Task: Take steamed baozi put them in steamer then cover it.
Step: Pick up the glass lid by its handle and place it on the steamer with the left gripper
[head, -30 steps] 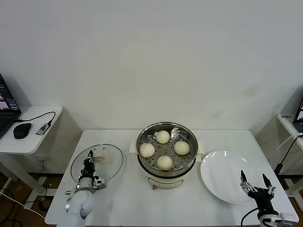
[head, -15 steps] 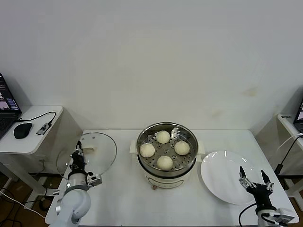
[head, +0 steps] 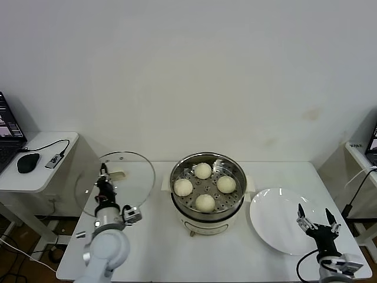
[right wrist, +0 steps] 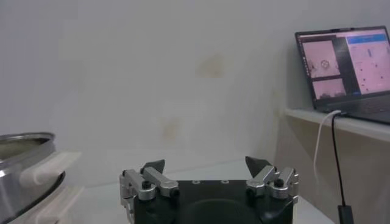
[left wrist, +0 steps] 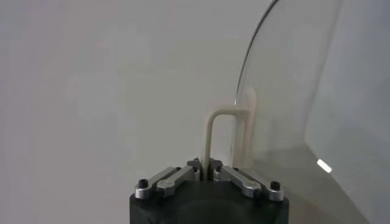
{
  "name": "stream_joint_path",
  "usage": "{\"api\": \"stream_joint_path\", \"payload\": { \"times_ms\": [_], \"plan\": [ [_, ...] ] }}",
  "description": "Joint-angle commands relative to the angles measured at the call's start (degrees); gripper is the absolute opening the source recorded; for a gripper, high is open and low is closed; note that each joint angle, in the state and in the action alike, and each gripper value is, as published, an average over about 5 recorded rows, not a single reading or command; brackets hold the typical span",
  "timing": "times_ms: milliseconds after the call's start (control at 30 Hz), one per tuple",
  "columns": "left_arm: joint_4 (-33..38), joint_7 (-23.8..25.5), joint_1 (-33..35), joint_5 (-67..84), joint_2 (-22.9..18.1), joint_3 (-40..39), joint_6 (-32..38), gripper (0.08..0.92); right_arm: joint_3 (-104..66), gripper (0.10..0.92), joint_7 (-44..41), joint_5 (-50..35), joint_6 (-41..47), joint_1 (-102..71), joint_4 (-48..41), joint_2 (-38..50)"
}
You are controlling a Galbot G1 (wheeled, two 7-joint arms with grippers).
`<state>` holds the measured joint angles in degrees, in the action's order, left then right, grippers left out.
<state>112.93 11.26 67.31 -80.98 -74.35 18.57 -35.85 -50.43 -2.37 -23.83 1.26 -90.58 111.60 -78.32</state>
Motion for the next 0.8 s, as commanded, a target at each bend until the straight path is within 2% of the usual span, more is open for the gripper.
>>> {"api": "stream_joint_path", "payload": {
  "times_ms": [33,567,800],
  "plan": [
    [3.74,6.58,-1.88,-6.99,-6.51,-10.29,-3.47,0.150,-0.04,0.823,0.08,3.21,0.51,1.12,-0.56,-0.82],
    [-3.53,13.47,-14.52,-9.67,-14.15,-20.24,-7.01,0.150,-0.21,0.823,0.04,4.84,-0.04,2.49,-3.50,-2.88],
    [-8.39,13.62,-17.75,-8.80,-16.87,-25.07,-8.24,0.150,-0.48,0.823,0.04,5.26,-0.15,2.67,-4.75,-2.91]
  ]
}}
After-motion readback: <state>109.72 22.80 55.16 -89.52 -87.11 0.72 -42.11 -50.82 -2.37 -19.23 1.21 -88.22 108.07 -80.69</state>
